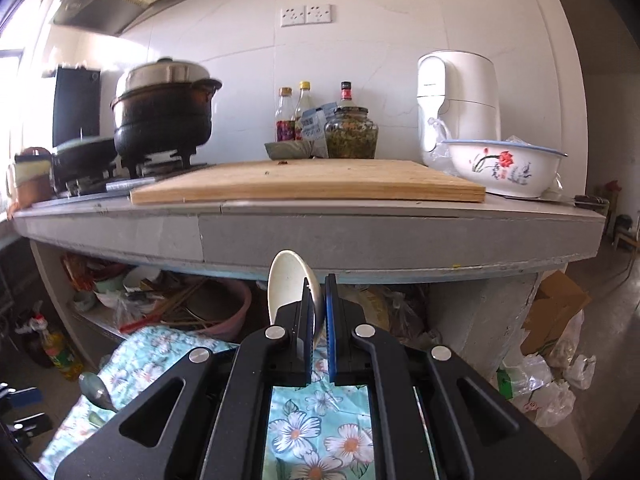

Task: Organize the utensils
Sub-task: 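Lift the ladle with the right gripper and carry it above the mint holder, then lower the ladle into the mint holder and open the right gripper, then grasp a metal spoon by its handle with the right gripper, then close the left gripper on the white ceramic spoon while the right holds the metal spoon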

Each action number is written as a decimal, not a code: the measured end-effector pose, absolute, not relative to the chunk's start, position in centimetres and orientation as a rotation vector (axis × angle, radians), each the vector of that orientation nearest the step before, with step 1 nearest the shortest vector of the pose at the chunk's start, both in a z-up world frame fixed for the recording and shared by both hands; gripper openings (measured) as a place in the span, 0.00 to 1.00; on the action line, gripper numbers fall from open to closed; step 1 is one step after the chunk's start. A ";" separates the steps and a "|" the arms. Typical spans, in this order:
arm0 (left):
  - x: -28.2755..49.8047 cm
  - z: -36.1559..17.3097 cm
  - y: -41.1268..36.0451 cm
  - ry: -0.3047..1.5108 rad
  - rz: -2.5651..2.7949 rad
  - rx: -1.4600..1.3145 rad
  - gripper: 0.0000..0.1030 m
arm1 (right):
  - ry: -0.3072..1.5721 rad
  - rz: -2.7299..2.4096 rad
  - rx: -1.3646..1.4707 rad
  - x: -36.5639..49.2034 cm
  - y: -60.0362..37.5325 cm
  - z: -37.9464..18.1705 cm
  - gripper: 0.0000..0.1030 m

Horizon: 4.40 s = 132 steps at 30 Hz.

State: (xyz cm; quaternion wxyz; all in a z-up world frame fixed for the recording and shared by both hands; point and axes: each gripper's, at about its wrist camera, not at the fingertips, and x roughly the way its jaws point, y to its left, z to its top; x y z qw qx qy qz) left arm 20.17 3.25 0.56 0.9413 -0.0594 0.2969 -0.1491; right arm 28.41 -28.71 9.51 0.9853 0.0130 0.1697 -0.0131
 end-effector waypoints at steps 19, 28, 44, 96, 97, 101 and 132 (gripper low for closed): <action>17.1 -2.4 3.7 0.659 -0.298 -0.124 0.62 | 0.509 0.104 -0.092 27.9 -23.9 3.6 0.49; 16.2 -1.9 2.9 0.651 -0.321 -0.112 0.62 | 0.537 0.197 0.113 21.9 -28.9 5.1 0.55; 15.4 -1.9 1.4 0.675 -0.384 -0.083 0.62 | 0.923 0.333 0.349 17.6 -31.0 -10.3 0.55; 24.1 -11.7 -17.3 1.142 -0.711 0.316 0.35 | 0.869 0.306 0.381 15.0 -37.1 -12.3 0.04; 24.3 -11.9 -17.5 1.152 -0.708 0.312 0.35 | 0.870 0.307 0.382 15.0 -37.1 -12.3 0.04; 24.4 -12.4 -18.3 1.158 -0.689 0.328 0.35 | 0.875 0.309 0.387 15.2 -37.2 -12.5 0.04; 21.1 -8.3 -14.3 1.116 -0.579 0.243 0.04 | 0.975 0.335 0.495 16.8 -37.1 -13.5 0.07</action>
